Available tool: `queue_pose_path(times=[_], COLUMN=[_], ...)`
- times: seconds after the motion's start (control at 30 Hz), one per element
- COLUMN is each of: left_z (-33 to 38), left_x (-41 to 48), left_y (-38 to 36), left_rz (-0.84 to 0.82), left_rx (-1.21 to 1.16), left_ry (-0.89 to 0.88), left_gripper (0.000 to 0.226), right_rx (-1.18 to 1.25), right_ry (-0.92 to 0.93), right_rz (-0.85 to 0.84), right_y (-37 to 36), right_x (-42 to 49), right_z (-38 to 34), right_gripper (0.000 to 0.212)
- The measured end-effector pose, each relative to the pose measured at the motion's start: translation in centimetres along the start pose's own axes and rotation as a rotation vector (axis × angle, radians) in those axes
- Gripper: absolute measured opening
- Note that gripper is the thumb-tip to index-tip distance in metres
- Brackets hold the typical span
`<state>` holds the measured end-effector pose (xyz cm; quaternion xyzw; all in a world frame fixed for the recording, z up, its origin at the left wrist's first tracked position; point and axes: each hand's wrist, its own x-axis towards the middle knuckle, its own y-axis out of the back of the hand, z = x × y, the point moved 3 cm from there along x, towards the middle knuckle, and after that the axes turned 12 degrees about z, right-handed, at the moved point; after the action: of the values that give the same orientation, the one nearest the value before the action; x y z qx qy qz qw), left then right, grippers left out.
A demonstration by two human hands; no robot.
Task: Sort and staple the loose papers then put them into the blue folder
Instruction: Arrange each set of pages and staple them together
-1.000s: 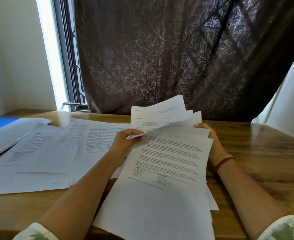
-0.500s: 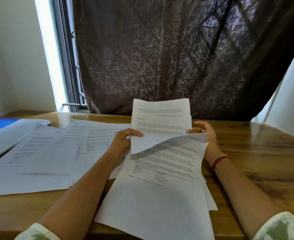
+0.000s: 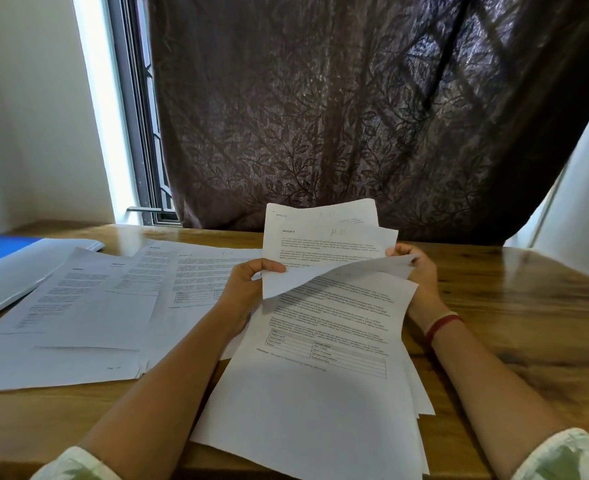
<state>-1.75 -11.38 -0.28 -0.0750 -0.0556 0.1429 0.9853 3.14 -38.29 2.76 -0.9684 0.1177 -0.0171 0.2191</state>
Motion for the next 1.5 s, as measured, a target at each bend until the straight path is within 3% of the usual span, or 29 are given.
queue_pose_path(times=[0.2, 0.37, 0.43, 0.57, 0.67, 0.77, 0.83, 0.9, 1.0, 1.17, 1.5], left_z=[0.6, 0.8, 1.1, 1.3, 1.4, 1.5, 1.6, 1.6, 1.5, 1.3, 1.0], left_x=[-0.4, -0.5, -0.7, -0.9, -1.3, -1.5, -1.6, -1.5, -1.4, -1.2, -1.0], left_y=[0.4, 0.3, 0.3, 0.4, 0.5, 0.4, 0.3, 0.2, 0.2, 0.2, 0.7], left_rz=[0.191, 0.284, 0.261, 0.216, 0.181, 0.168, 0.180, 0.181, 0.190, 0.176, 0.016], left_rx=[0.145, 0.214, 0.187, 0.157, 0.100, 0.067, 0.073, 0.055, 0.031, -0.006, -0.068], left_ry=[-0.115, -0.134, -0.137, -0.088, -0.062, -0.046, -0.042, -0.032, -0.008, 0.001, 0.035], left_gripper=[0.021, 0.038, 0.044, 0.030, 0.022, 0.023, 0.021, 0.021, 0.018, 0.020, 0.030], right_rx=[-0.082, -0.063, -0.088, -0.086, -0.060, -0.152, -0.188, -0.204, -0.198, -0.163, -0.224], right_ry=[0.083, 0.040, 0.061, 0.060, 0.073, 0.075, 0.050, 0.021, -0.033, -0.133, -0.049], right_rz=[-0.312, -0.373, -0.389, -0.375, -0.258, -0.064, 0.040, 0.015, -0.068, -0.035, -0.136], right_y=[-0.4, -0.7, -0.7, -0.7, -0.3, -0.4, -0.1, 0.0, -0.2, -0.1, 0.1], right_x=[-1.1, -1.3, -1.2, -1.4, -0.9, -0.4, 0.2, 0.5, 0.2, 0.1, -0.4], right_z=[-0.4, 0.1, 0.0, -0.5, -0.4, -0.4, 0.1, 0.6, 1.0, 1.1, 0.0], right_gripper=[0.021, 0.040, 0.035, 0.029, 0.046, 0.023, 0.020, 0.026, 0.014, 0.021, 0.013])
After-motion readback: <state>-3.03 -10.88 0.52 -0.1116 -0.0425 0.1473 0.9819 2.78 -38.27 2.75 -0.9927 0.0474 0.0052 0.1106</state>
